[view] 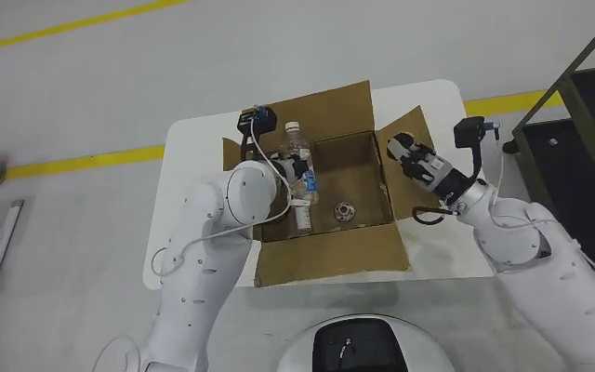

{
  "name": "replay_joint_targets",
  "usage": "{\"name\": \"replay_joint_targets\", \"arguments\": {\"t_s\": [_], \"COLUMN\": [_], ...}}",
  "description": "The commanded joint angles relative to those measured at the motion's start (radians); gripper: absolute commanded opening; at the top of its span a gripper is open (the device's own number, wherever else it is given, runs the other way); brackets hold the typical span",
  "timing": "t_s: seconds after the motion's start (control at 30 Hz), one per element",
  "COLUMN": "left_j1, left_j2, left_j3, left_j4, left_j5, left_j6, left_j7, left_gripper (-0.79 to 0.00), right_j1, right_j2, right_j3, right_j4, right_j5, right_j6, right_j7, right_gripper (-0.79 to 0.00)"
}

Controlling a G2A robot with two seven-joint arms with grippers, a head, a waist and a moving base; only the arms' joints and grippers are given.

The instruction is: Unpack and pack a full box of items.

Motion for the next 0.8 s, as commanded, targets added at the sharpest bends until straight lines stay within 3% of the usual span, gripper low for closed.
{"name": "replay_joint_targets", "arguments": {"t_s": [0.0,0.47,0.57,0.77], "left_j1": [0.006,0.023,0.037,-0.022], "left_j2": [0.001,0.001,0.002,0.015], "left_j3": [-0.016,-0.037,-0.037,-0.098], "left_j4": [-0.011,-0.022,-0.04,-0.051], "left_j5": [-0.005,-0.042,-0.053,-0.026], "left_j6": [-0.006,-0.008,-0.079,-0.156], "left_j7": [-0.006,0.005,0.052,-0.013], "left_gripper": [-0.785,-0.785,-0.785,-0.785], "right_j1": [0.001,-0.007,-0.01,-0.017], "right_j2": [-0.001,-0.006,-0.007,-0.009], "right_j3": [-0.008,-0.02,-0.018,-0.017], "right_j4": [0.01,0.02,0.02,0.022], "right_j5": [-0.026,-0.083,-0.081,-0.074], "right_j6": [0.004,0.006,0.004,0.001], "right_j7": [0.005,-0.008,-0.006,-0.002], "right_gripper": [-0.785,-0.785,-0.785,-0.785]}}
